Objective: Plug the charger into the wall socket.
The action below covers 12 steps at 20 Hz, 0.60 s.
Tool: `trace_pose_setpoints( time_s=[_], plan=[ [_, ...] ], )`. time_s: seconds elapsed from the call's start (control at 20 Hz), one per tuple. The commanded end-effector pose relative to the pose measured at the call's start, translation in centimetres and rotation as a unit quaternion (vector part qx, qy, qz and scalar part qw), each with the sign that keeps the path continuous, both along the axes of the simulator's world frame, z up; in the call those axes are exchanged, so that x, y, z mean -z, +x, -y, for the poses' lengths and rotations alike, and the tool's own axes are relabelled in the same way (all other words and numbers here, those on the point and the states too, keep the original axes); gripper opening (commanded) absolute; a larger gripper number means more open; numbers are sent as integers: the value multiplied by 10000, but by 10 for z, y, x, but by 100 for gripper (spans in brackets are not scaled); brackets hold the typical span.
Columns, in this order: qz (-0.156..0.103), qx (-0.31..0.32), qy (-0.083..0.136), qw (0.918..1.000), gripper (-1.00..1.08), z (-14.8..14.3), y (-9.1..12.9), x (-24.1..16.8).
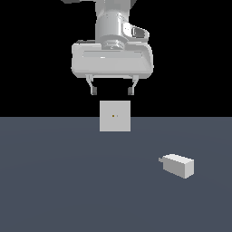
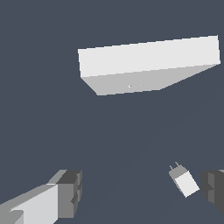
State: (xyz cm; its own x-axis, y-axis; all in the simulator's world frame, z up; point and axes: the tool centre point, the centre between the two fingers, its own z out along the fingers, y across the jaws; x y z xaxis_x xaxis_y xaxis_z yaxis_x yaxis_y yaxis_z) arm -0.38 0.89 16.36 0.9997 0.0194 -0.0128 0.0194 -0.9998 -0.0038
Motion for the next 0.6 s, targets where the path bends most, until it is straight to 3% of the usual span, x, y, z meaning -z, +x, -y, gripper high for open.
trace_pose_setpoints(
  time_s=[0.0, 0.55],
  plan=[
    [0, 0, 0, 10000, 100, 0, 0, 0],
    [103, -291, 24, 9995, 100, 10, -14, 9]
  ],
)
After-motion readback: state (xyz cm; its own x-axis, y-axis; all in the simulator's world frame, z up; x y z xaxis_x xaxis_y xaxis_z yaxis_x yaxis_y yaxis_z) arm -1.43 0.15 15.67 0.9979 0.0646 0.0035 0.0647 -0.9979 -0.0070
